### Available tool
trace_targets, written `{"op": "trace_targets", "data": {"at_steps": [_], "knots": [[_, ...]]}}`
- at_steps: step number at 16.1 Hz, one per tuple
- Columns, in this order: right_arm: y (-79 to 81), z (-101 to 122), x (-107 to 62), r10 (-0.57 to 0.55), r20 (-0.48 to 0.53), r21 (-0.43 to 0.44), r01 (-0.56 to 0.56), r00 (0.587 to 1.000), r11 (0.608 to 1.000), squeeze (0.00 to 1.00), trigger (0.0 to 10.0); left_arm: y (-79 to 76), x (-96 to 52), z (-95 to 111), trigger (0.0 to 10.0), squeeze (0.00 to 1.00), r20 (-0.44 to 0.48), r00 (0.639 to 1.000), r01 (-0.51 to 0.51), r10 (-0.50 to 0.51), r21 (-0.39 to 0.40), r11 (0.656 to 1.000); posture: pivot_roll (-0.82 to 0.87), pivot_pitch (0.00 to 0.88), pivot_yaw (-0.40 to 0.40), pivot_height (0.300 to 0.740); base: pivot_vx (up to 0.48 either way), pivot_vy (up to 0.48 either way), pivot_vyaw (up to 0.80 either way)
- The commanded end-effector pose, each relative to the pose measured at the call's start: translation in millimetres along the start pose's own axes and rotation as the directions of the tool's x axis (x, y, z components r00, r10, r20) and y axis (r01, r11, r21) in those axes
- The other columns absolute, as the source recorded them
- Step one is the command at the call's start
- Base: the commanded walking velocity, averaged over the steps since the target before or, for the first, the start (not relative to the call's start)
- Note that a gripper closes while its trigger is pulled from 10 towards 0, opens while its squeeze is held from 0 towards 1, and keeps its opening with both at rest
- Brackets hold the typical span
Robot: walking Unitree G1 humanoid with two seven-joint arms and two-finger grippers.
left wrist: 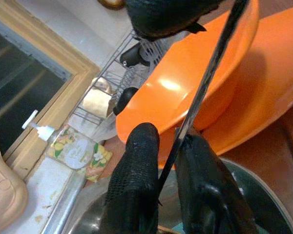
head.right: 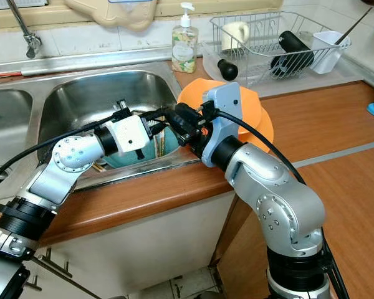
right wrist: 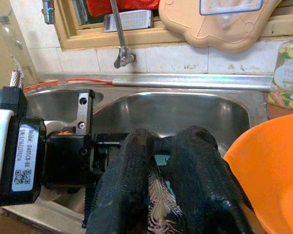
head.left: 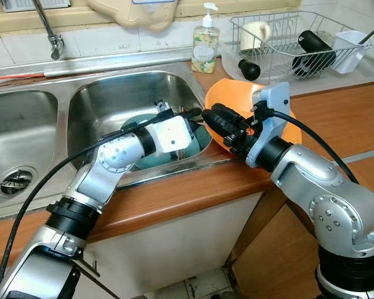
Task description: Kitchen organization
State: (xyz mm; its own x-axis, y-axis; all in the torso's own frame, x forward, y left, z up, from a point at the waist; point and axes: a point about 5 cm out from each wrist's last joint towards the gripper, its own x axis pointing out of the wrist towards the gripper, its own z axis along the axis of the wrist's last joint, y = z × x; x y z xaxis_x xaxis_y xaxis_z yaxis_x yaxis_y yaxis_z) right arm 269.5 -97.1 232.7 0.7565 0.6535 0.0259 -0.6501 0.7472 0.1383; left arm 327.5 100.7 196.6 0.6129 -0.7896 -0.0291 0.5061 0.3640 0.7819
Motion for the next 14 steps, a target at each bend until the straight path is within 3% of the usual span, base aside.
{"op": "trace_targets", "data": {"at_steps": [1,2,3,4,5,6,7,11,14], "knots": [[5.5,4.7,-0.3,0.019,0.017,-0.015,-0.018,1.0,1.0,0.0,0.0,-2.0,1.8,-0.9,0.0,0.0,-0.01,0.999,0.037,-0.037,0.024,0.999,-0.15,0.0,0.028,0.74,0.0,0.0,0.0],[5.6,4.2,-0.4,0.017,0.015,-0.014,-0.017,1.0,1.0,0.0,0.0,-3.1,1.9,-1.4,0.0,0.0,-0.016,0.999,0.049,-0.048,0.032,0.998,-0.14,0.0,0.028,0.74,0.0,0.0,0.0],[6.2,3.3,-0.1,0.017,0.01,-0.017,-0.017,1.0,1.0,0.0,2.4,-3.7,1.5,-3.1,0.0,0.0,-0.03,0.998,0.058,-0.056,0.039,0.998,-0.14,0.0,0.027,0.74,0.0,0.0,0.0],[6.2,3.3,-0.1,0.017,0.01,-0.017,-0.017,1.0,1.0,0.0,2.4,-3.7,1.5,-3.1,0.0,0.0,-0.03,0.998,0.058,-0.056,0.039,0.998,-0.14,0.0,0.027,0.74,0.0,0.0,0.0],[6.4,2.2,0.4,0.017,0.005,-0.019,-0.017,1.0,1.0,0.0,10.0,-3.5,0.7,-4.6,0.0,0.0,-0.04,0.997,0.062,-0.06,0.046,0.997,-0.14,0.0,0.027,0.74,0.0,0.0,0.0],[6.3,1.4,0.8,0.017,0.003,-0.012,-0.017,1.0,1.0,0.64,10.0,-3.1,0.0,-5.9,0.0,0.0,-0.05,0.997,0.064,-0.062,0.053,0.997,-0.15,0.0,0.028,0.74,0.0,0.0,0.0],[6.3,0.0,1.1,0.02,0.0,-0.001,-0.02,1.0,1.0,1.0,10.0,-2.6,-0.9,-8.5,0.0,0.0,-0.065,0.996,0.067,-0.063,0.061,0.996,-0.15,0.0,0.027,0.74,0.0,0.0,0.0],[2.2,-7.7,-1.1,-0.008,-0.06,-0.069,0.004,0.998,0.998,1.0,10.0,2.3,-8.6,-30.8,0.0,0.0,-0.191,0.978,0.103,-0.085,0.085,0.991,-0.15,0.0,0.028,0.74,0.0,0.0,0.0],[6.2,-15.3,-3.2,0.039,-0.11,-0.075,-0.047,0.993,0.996,1.0,10.0,16.8,-20.0,-52.0,0.0,0.0,-0.31,0.948,0.11,-0.071,0.11,0.988,-0.15,0.0,0.032,0.74,0.0,0.0,0.0]]}}
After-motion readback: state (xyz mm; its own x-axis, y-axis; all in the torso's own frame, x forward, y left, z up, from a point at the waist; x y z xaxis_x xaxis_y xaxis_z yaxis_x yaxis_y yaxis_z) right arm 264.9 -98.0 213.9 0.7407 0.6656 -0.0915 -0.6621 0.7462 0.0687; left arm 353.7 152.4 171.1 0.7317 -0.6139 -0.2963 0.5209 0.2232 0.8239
